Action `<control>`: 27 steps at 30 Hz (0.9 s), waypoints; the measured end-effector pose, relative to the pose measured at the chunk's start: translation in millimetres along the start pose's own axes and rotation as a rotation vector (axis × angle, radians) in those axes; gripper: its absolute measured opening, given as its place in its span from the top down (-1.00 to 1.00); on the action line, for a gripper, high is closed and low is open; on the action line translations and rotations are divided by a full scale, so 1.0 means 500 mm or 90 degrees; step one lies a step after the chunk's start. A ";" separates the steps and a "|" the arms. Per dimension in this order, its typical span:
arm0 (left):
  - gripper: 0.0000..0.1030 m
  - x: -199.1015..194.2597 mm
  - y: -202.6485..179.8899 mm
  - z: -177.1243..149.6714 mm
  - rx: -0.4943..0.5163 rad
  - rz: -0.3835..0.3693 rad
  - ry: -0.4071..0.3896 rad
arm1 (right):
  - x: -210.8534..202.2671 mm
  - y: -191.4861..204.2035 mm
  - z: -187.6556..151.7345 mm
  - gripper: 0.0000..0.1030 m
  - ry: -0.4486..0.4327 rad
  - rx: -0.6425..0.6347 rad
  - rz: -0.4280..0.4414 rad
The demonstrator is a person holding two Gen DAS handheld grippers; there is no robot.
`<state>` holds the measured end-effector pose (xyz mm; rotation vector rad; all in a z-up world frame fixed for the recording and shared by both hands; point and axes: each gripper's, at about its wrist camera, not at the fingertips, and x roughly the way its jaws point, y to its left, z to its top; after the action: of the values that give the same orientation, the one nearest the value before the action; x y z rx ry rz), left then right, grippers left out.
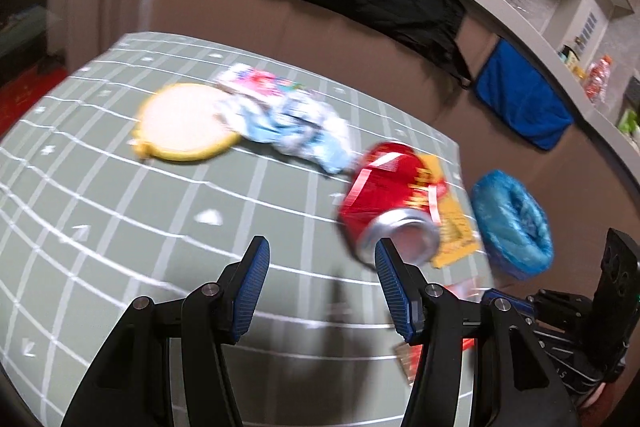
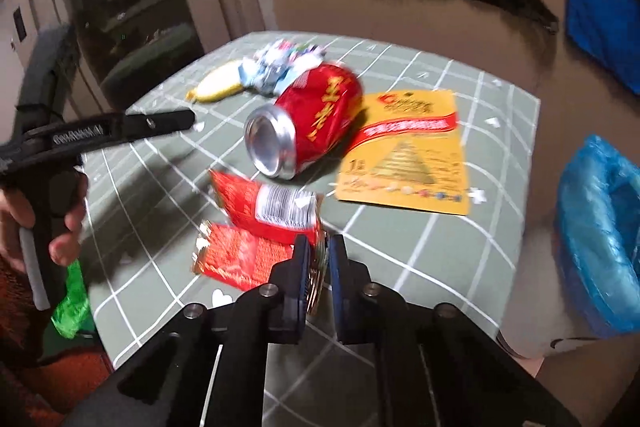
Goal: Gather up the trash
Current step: 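Move both tools back to the table and grasp the red snack packet with the right tool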
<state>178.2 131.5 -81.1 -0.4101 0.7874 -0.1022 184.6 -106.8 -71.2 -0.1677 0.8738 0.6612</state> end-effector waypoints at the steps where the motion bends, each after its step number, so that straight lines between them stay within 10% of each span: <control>1: -0.08 0.007 -0.010 0.004 -0.001 -0.011 0.007 | -0.010 -0.004 -0.001 0.84 -0.008 0.004 -0.002; 6: -0.08 0.025 -0.066 0.031 0.016 -0.027 0.012 | -0.020 -0.006 -0.010 0.78 -0.011 0.012 0.005; 8: -0.08 0.016 -0.074 0.040 0.017 -0.029 -0.002 | -0.014 -0.001 -0.012 0.43 -0.010 0.010 0.011; 10: -0.08 0.004 -0.071 0.047 0.017 -0.021 -0.019 | -0.001 0.005 -0.012 -0.44 -0.004 0.006 0.035; 17: -0.08 -0.011 0.007 0.028 -0.030 0.011 -0.018 | 0.088 0.033 0.017 -0.43 0.052 0.031 0.068; 27: -0.08 -0.003 0.094 0.010 -0.084 0.034 -0.011 | 0.143 0.124 0.040 -0.25 0.076 -0.111 -0.048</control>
<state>177.7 176.5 -95.7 -0.5139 0.7904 0.0033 193.4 -16.5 -104.6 -0.3981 0.9202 0.6614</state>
